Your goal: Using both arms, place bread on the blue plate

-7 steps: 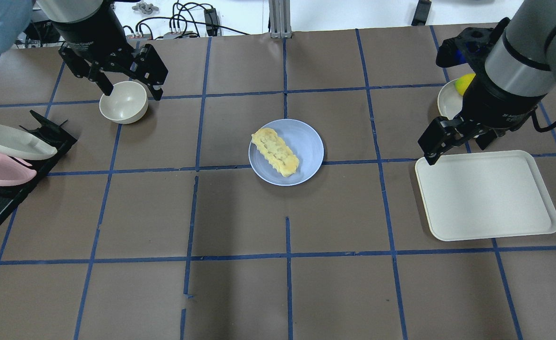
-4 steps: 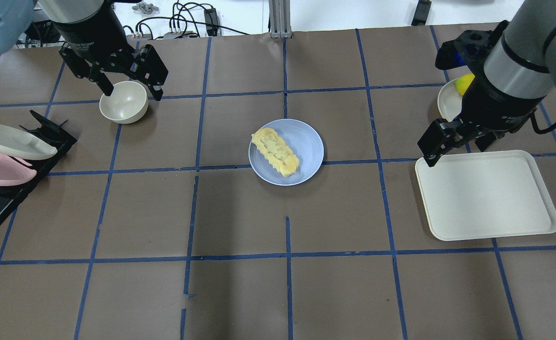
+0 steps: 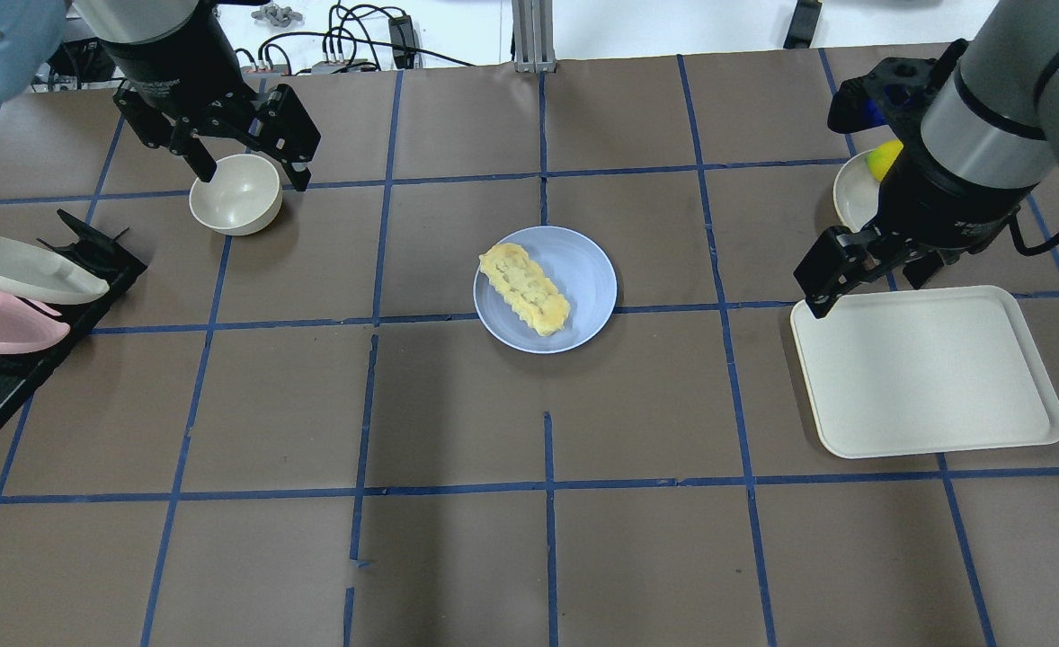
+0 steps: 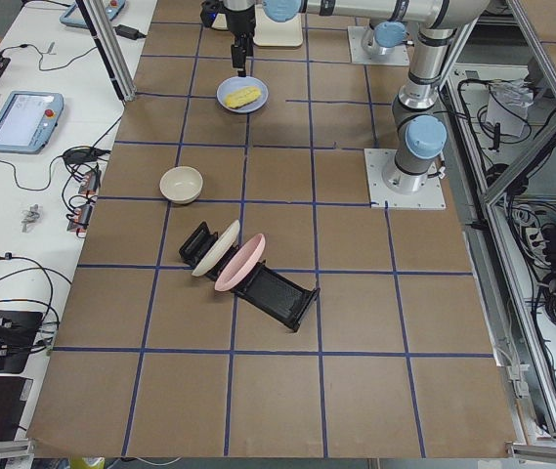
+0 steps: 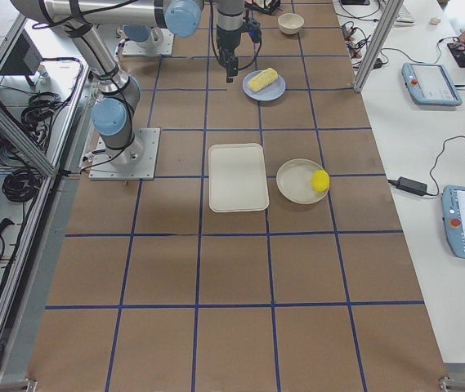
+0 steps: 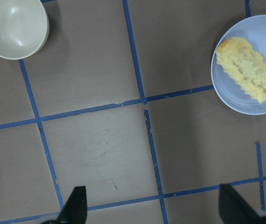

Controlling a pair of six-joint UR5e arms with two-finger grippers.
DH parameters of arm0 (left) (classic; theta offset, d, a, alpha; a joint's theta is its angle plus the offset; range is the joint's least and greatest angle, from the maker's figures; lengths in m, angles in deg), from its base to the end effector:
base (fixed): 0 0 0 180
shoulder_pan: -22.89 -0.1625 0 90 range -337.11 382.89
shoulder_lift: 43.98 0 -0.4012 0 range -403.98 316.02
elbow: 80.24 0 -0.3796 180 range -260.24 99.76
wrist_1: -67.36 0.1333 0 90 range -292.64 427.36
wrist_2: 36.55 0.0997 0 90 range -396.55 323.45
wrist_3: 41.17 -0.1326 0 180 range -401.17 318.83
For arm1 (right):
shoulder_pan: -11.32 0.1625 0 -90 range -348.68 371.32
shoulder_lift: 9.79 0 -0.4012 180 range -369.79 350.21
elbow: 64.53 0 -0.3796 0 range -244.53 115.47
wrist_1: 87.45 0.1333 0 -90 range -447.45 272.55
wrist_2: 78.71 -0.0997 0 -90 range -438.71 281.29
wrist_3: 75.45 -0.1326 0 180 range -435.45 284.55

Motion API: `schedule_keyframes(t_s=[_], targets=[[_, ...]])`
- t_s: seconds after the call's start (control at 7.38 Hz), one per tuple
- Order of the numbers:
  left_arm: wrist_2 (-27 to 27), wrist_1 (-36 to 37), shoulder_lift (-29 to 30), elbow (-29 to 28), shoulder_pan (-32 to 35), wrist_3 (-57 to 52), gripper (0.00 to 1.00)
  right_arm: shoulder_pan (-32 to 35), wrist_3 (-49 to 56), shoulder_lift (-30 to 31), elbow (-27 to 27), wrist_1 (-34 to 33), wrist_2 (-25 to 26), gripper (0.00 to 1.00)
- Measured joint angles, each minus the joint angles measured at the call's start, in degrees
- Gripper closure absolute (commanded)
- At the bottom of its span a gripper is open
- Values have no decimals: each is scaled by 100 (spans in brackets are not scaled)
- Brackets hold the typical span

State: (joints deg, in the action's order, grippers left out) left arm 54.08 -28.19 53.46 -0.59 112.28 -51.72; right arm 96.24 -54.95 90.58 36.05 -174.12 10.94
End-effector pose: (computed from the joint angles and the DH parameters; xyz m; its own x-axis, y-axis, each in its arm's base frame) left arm -0.1263 -0.5259 0.4426 -0.9849 0.1729 -0.0024 0.1726 0.9839 0.0473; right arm 0.0983 -0.4090 0.4173 -0.9639 -0.2649 -0.0273 -0.2660 0.9624 0.0557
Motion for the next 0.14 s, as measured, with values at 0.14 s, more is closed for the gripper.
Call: schedule_keyframes(t_s=[0.14], targets=[[16, 3, -2, 20, 0, 0, 0, 1, -1, 0, 12, -2, 0, 0]])
